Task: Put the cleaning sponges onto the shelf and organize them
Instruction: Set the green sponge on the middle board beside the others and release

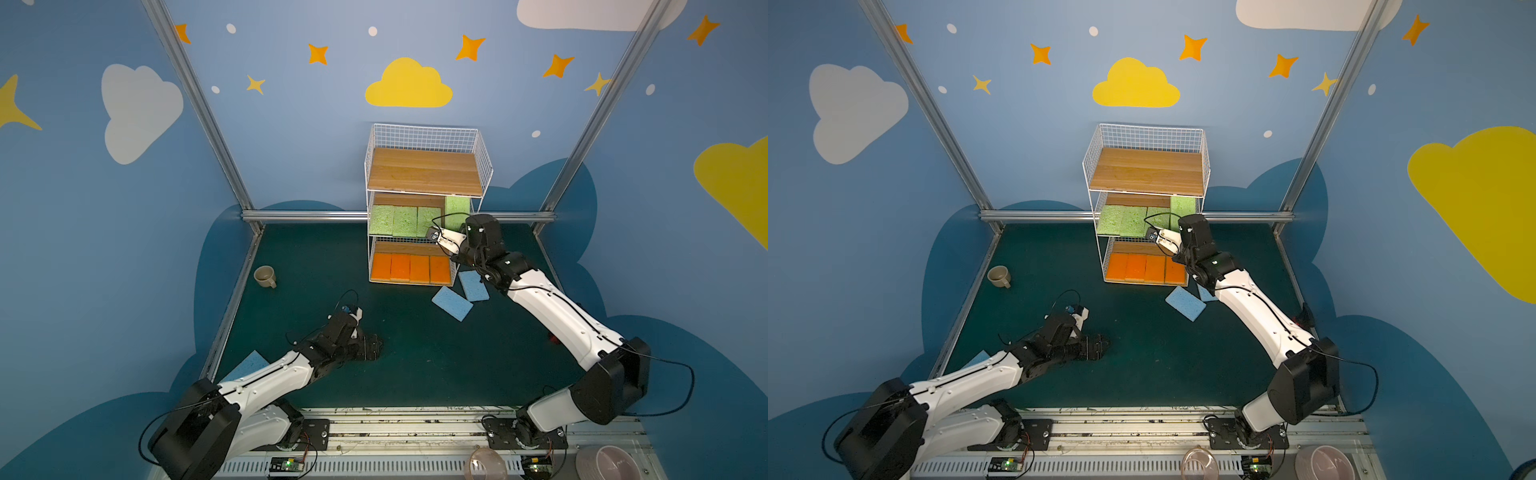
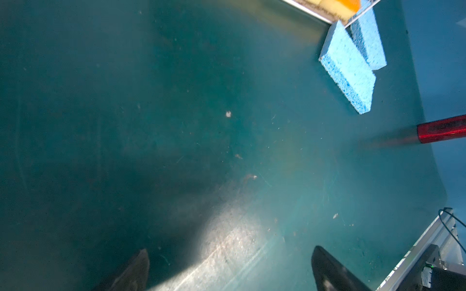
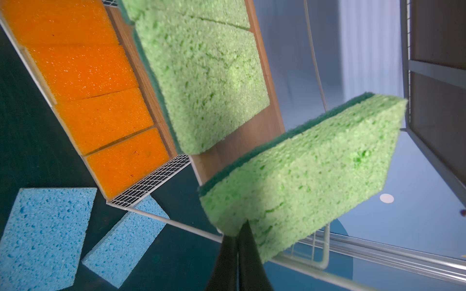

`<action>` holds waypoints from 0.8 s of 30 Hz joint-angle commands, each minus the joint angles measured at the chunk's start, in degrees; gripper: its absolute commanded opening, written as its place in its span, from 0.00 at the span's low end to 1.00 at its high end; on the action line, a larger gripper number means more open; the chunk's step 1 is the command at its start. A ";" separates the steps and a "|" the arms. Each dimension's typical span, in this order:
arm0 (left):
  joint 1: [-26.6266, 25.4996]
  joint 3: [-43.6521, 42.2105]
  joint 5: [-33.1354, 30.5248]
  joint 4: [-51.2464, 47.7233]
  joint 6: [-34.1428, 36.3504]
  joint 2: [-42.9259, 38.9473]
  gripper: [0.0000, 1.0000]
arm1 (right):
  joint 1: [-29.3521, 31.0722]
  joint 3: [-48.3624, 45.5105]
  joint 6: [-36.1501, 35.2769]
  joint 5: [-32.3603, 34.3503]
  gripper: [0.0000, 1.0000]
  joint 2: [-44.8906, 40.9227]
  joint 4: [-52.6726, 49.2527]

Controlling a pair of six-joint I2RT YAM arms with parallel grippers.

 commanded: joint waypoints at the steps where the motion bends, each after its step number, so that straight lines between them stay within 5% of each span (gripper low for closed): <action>1: 0.60 1.56 -1.72 -0.68 0.73 -1.09 1.00 | -0.89 2.60 1.14 0.67 0.00 1.31 1.01; 19: 2.72 3.07 -3.72 -1.62 0.81 -1.10 1.00 | -2.58 5.00 2.32 -0.36 0.00 6.10 0.76; 24: 2.86 3.09 -3.45 -1.78 0.75 -1.00 1.00 | -2.57 4.85 2.76 -0.29 0.34 5.69 0.93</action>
